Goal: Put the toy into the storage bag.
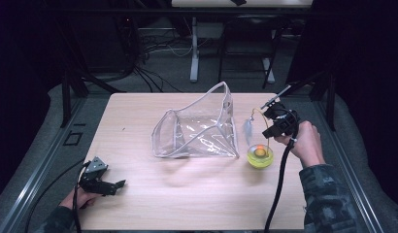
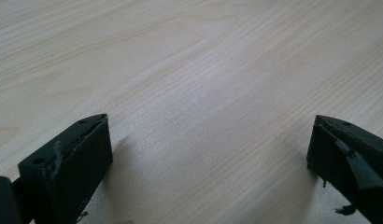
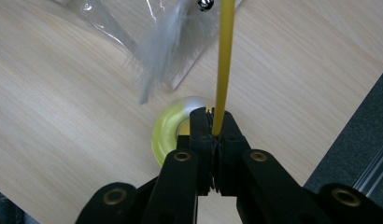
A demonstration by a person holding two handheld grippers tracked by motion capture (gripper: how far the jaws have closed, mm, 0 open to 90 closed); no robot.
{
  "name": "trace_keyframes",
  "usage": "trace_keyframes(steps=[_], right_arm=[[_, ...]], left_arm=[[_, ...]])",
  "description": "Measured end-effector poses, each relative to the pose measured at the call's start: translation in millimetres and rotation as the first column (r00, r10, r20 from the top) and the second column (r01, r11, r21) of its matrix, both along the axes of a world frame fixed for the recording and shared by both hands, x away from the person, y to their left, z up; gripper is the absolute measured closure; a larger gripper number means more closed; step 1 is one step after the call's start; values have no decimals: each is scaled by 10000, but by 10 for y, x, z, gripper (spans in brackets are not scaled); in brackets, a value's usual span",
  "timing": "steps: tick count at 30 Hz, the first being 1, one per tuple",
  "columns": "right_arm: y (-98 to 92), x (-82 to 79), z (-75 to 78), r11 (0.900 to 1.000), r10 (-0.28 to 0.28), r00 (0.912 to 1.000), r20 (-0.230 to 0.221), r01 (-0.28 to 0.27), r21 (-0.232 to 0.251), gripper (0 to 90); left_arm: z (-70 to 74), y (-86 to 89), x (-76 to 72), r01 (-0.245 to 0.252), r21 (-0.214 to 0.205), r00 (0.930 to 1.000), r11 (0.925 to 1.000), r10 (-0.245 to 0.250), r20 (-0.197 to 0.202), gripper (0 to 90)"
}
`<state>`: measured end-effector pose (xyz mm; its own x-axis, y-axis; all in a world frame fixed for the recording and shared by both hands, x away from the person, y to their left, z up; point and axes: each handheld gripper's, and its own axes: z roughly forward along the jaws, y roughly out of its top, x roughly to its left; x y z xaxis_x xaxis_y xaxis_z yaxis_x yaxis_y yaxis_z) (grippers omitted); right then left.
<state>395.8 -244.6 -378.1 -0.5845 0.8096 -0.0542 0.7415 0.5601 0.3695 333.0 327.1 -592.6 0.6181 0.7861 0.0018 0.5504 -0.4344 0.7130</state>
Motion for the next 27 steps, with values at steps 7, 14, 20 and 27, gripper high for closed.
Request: trace_keyframes(steps=[7, 14, 20, 27], right_arm=[[38, 70, 60, 9995, -31, 10000, -36, 30, -314, 879], [71, 154, 119, 9988, -68, 10000, -44, 66, -488, 879], [116, 215, 131, 9986, -131, 9999, -38, 128, -509, 879], [134, 279, 174, 9975, -153, 9998, -97, 146, -693, 880]], left_arm=[[0, 0, 0, 1, 0, 10000, 10000, -1, -3, 0], [0, 0, 0, 4, 2, 10000, 10000, -4, -2, 1], [0, 0, 0, 3, -2, 10000, 10000, -3, -4, 0], [0, 0, 0, 2, -1, 10000, 10000, -2, -2, 0]])
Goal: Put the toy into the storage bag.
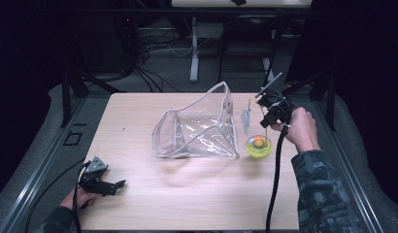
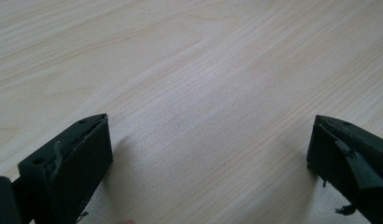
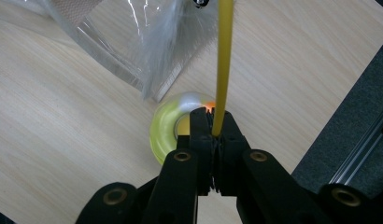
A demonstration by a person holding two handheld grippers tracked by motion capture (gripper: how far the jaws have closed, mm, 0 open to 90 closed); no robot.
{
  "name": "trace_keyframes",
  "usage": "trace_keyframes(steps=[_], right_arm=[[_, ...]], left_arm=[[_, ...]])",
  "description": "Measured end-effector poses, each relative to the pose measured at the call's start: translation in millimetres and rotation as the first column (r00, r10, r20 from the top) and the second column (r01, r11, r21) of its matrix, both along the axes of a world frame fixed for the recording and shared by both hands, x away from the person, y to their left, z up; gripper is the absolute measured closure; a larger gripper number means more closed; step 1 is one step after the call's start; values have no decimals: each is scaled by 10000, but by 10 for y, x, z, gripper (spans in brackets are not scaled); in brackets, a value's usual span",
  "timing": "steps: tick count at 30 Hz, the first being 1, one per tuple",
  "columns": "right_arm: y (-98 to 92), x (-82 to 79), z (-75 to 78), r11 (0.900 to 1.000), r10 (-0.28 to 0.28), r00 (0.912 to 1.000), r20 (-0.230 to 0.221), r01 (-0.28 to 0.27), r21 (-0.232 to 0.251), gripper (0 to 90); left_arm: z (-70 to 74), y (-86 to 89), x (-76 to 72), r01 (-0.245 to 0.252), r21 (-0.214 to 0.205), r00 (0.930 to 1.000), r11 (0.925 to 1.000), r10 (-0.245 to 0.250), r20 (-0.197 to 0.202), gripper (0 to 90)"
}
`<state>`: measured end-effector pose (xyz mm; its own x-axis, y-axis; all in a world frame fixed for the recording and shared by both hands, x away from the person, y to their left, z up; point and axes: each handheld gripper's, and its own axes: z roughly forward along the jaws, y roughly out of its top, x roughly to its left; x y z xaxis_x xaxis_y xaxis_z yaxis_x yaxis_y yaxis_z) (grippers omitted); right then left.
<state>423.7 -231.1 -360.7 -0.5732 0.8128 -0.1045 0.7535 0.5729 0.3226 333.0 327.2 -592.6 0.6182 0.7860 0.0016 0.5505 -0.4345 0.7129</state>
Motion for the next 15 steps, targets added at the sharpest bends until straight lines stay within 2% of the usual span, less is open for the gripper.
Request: trace_keyframes(steps=[1, 2, 7, 8, 11, 14, 15], right_arm=[[2, 7, 2, 9999, -32, 10000, 33, 31, 141, 880], [1, 16, 20, 10000, 0, 10000, 19, 0, -10, 880], [17, 54, 53, 10000, -59, 10000, 32, 58, 79, 880], [18, 67, 72, 10000, -41, 10000, 11, 41, -72, 880], [32, 92, 90, 9999, -123, 9999, 32, 123, 50, 880], [47, 128, 122, 9999, -80, 10000, 26, 80, -125, 880], [58, 137, 131, 9999, -132, 9999, 59, 132, -72, 880]], left_arm=[[1, 2, 1, 20, 33, 10000, 10000, -20, -1, 0], [1, 2, 1, 17, 28, 10000, 10000, -17, -7, 1], [-2, -3, -2, -25, -45, 10000, 10000, 25, -21, 1], [-2, -2, -2, -24, -43, 10000, 10000, 24, -20, 0], [-1, -3, -2, -25, -46, 10000, 10000, 25, -25, 0], [0, 0, 0, -1, -4, 10000, 10000, 1, -2, 0], [9, 6, 0, 74, 30, 9999, 10000, -74, -115, 0]])
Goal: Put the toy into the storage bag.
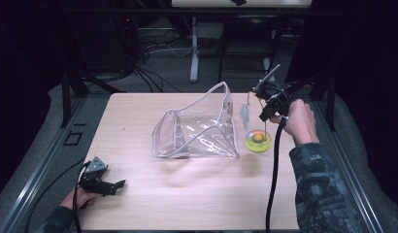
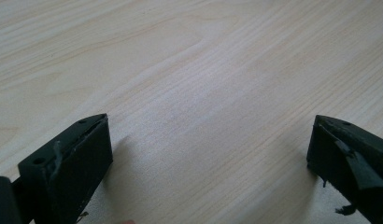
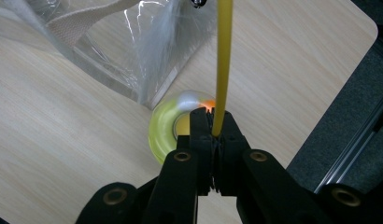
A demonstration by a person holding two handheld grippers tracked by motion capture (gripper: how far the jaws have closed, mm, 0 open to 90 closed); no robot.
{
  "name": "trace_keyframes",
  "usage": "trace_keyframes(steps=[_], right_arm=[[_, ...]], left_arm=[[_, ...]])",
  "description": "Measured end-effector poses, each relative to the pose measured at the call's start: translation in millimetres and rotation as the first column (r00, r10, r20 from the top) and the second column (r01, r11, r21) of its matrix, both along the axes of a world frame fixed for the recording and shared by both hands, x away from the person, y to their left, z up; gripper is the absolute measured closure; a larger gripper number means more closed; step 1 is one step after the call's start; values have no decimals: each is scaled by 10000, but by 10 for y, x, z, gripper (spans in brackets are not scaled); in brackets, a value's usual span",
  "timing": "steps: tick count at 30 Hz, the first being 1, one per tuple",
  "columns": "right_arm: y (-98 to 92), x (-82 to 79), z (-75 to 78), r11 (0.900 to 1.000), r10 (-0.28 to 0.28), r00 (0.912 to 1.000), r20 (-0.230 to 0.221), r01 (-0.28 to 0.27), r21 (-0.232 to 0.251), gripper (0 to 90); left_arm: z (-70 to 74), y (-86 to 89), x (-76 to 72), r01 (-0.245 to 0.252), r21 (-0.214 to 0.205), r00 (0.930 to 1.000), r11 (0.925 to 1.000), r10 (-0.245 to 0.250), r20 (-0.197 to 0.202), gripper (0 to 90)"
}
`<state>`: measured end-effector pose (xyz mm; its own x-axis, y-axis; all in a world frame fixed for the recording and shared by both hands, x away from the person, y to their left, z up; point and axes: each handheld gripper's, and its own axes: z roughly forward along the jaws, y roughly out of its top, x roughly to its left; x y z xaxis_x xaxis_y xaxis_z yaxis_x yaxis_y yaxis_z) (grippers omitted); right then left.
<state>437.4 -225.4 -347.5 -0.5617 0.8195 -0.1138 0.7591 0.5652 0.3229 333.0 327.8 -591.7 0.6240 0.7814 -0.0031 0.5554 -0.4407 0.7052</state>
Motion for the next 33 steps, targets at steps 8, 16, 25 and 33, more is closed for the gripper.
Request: trace_keyframes(steps=[8, 16, 25, 33], right_arm=[[48, 65, 121, 10000, 26, 9999, 110, -25, -78, 880], [103, 117, 218, 9999, 74, 9999, 97, -73, -146, 879], [141, 145, 312, 9997, 122, 9996, 249, -117, -209, 879], [184, 138, 428, 9995, 220, 9991, 353, -211, -247, 879]], left_arm=[[-2, -1, 0, -14, -7, 10000, 10000, 14, 21, 0], [-1, 0, 0, -3, -2, 10000, 10000, 3, 19, 0], [-2, -1, 0, -14, -6, 10000, 10000, 14, 22, 0], [-2, -1, 0, -14, -7, 10000, 10000, 14, 21, 0]])
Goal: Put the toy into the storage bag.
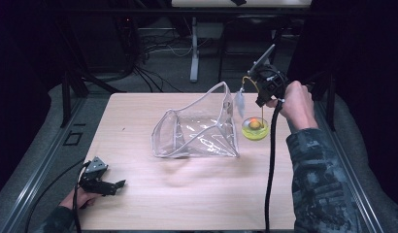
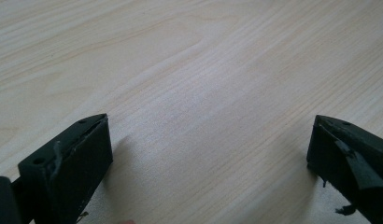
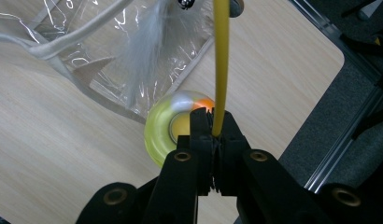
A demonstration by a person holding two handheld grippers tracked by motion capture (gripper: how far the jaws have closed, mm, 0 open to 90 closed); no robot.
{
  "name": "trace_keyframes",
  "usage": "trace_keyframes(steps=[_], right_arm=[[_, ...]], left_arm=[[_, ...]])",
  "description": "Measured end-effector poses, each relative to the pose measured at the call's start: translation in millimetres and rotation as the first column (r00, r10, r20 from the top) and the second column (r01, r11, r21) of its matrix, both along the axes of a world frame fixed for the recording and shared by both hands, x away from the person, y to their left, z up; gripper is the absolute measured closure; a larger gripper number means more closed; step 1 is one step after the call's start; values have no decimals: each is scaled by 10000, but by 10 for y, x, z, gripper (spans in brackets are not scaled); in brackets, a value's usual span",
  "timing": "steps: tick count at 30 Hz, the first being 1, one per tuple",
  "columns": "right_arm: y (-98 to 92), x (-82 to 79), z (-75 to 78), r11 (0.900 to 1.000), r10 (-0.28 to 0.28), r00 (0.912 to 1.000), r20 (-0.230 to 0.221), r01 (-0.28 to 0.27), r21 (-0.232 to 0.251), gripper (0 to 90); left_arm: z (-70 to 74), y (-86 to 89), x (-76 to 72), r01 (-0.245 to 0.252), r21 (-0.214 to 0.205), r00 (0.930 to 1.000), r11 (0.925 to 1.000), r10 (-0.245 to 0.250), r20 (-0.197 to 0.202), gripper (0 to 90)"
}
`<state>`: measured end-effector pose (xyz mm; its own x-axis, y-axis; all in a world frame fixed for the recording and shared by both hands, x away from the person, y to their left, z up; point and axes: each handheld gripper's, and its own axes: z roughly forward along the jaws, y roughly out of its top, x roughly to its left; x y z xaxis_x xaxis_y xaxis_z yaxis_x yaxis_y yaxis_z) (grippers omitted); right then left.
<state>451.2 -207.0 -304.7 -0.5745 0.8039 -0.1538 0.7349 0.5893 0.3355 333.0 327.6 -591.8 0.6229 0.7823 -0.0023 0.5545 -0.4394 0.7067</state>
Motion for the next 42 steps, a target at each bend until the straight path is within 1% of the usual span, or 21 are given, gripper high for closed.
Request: trace_keyframes(steps=[6, 7, 9, 12, 13, 15, 17, 18, 27, 29, 30, 32, 37, 39, 40, 42], right_arm=[[41, -7, 90, 9999, 142, 9998, 129, -141, -59, 879], [52, -8, 110, 9999, 121, 9999, 96, -120, -107, 880], [66, -10, 140, 9999, 156, 9998, 120, -155, -48, 879], [85, -10, 187, 9997, 191, 9997, 152, -190, -122, 879], [91, -11, 200, 9998, 198, 9996, 186, -197, -53, 879], [105, -12, 236, 9997, 222, 9996, 195, -220, -112, 880], [120, -15, 262, 9996, 273, 9993, 268, -271, -68, 879], [132, -17, 279, 9995, 272, 9994, 219, -268, -146, 879], [223, -22, 387, 9991, 394, 9987, 324, -389, -167, 879], [239, -23, 415, 9987, 429, 9984, 368, -419, -276, 879], [246, -24, 422, 9988, 451, 9982, 396, -442, -230, 879], [260, -24, 445, 9985, 468, 9981, 402, -456, -314, 879], [282, -18, 490, 9983, 485, 9978, 462, -469, -355, 880], [290, -15, 508, 9982, 527, 9970, 562, -509, -330, 880], [295, -15, 528, 9979, 530, 9971, 537, -509, -406, 880], [305, -15, 558, 9980, 532, 9969, 583, -511, -382, 880]], left_arm=[[0, 0, 0, 3, 5, 10000, 10000, -3, 0, 1], [0, 0, 0, 1, 2, 10000, 10000, -1, 0, 1], [0, 0, 0, 1, 3, 10000, 10000, -1, -1, 0], [0, 0, 0, 2, 3, 10000, 10000, -2, 1, 0], [0, 0, 0, 3, 5, 10000, 10000, -3, 0, 0], [0, 0, 0, 2, 3, 10000, 10000, -2, 2, 0], [0, 0, 0, -3, 0, 10000, 10000, 3, -1, 0], [0, 0, 0, 1, 1, 10000, 10000, -1, 0, 1], [0, 0, 0, -3, -2, 10000, 10000, 3, 2, 1], [0, 0, 0, -1, 1, 10000, 10000, 1, -1, 0], [0, 0, 0, 2, -3, 10000, 10000, -2, -3, 1], [0, 1, 1, 14, 2, 10000, 10000, -14, -3, 0], [0, 1, 2, 19, -4, 10000, 10000, -19, -1, 0], [0, 1, 2, 19, -3, 10000, 10000, -19, -4, 0], [0, 1, 2, 21, 1, 10000, 10000, -21, -4, 0], [0, 1, 2, 20, -2, 10000, 10000, -20, -1, 0]])
